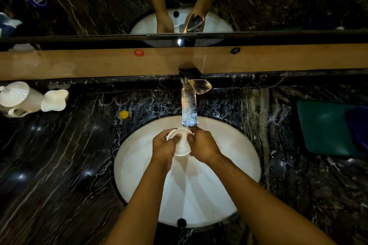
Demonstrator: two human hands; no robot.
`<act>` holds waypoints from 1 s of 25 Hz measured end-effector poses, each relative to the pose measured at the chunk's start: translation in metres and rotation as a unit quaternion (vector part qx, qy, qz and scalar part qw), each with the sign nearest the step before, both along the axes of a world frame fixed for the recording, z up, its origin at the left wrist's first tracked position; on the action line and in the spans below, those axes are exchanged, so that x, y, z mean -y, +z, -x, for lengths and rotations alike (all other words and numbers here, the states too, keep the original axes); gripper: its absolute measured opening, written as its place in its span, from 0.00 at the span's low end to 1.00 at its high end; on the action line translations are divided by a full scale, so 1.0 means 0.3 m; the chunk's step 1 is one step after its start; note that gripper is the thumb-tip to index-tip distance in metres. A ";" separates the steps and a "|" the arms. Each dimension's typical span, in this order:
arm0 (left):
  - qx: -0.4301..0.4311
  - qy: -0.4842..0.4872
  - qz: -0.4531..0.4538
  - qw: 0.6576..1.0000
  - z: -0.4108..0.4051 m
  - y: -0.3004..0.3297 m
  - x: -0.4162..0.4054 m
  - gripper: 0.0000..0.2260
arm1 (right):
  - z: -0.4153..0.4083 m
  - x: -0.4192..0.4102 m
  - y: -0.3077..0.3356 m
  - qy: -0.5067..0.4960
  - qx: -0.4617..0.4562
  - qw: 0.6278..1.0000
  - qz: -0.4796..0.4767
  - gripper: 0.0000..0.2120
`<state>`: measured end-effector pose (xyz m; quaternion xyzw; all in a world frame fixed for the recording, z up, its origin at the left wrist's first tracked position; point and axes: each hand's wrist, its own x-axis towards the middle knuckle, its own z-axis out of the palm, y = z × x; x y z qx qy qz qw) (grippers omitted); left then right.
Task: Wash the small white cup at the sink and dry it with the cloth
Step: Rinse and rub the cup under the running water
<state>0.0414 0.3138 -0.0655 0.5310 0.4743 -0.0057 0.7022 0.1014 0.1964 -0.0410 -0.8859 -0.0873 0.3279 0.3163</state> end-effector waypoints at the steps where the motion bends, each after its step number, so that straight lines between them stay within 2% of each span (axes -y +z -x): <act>1: 0.002 0.037 0.036 0.999 0.004 0.001 0.003 0.10 | 0.007 -0.004 -0.001 -0.019 -0.008 1.000 -0.024 0.16; 4: 0.040 0.086 0.135 0.986 0.007 0.003 0.017 0.11 | 0.025 -0.021 -0.005 -0.134 -0.082 0.980 -0.121 0.19; 6: 0.059 0.090 0.134 0.985 0.000 0.003 0.031 0.13 | 0.031 -0.029 -0.006 -0.190 -0.113 0.962 -0.158 0.22; 9: 0.072 0.084 0.059 0.992 -0.019 -0.002 0.045 0.12 | 0.039 -0.030 -0.005 -0.207 -0.123 0.954 -0.178 0.25; 13: 0.013 -0.002 -0.019 1.000 -0.041 -0.007 0.056 0.08 | 0.020 -0.024 -0.007 -0.211 -0.019 0.973 -0.097 0.10; 15: -0.009 -0.052 -0.058 0.997 -0.043 -0.008 0.058 0.05 | 0.000 -0.021 -0.008 -0.220 0.001 0.974 -0.062 0.11; 18: 0.020 -0.070 -0.114 0.991 -0.041 0.001 0.033 0.05 | -0.013 -0.022 -0.016 -0.182 -0.003 0.983 -0.034 0.12; 20: 0.036 -0.091 -0.133 0.986 -0.038 0.010 0.009 0.08 | -0.020 -0.024 -0.016 -0.144 -0.002 0.989 -0.014 0.11; 22: 0.055 -0.111 -0.131 0.984 -0.033 0.014 -0.005 0.18 | -0.032 -0.032 -0.014 -0.130 -0.016 0.991 -0.013 0.10; 24: 0.063 -0.081 -0.112 0.988 -0.030 0.012 -0.007 0.25 | -0.028 -0.047 -0.009 -0.139 -0.061 0.988 -0.043 0.12; 25: 0.060 -0.057 -0.110 0.991 -0.031 0.009 -0.006 0.25 | -0.020 -0.052 -0.006 -0.151 -0.094 0.981 -0.071 0.14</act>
